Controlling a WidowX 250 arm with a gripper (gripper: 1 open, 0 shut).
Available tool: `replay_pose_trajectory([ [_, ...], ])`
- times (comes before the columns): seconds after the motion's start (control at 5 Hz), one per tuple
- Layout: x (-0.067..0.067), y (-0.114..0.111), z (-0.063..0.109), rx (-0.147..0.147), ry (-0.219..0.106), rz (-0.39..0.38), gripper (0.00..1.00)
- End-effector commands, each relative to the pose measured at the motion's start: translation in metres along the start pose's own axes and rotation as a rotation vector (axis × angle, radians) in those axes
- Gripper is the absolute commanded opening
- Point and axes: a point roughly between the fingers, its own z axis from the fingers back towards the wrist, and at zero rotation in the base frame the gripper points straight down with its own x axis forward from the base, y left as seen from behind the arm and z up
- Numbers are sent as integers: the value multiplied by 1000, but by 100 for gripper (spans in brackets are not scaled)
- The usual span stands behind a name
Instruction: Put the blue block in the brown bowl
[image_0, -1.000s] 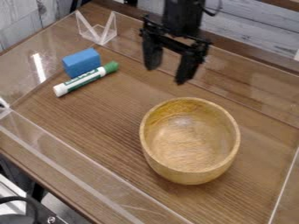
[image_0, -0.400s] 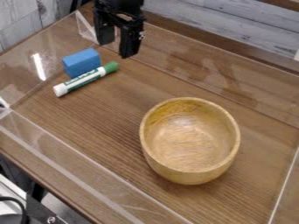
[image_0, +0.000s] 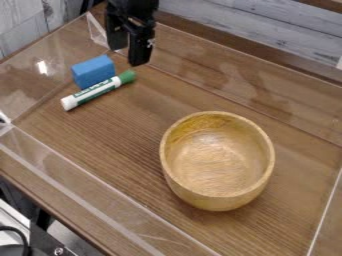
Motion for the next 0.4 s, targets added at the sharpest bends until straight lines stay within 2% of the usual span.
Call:
replay_pose_trajectory([
  [0.0, 8, 21, 16, 63, -59, -30, 100],
  [0.2, 11, 33, 10, 77, -56, -65, 100],
])
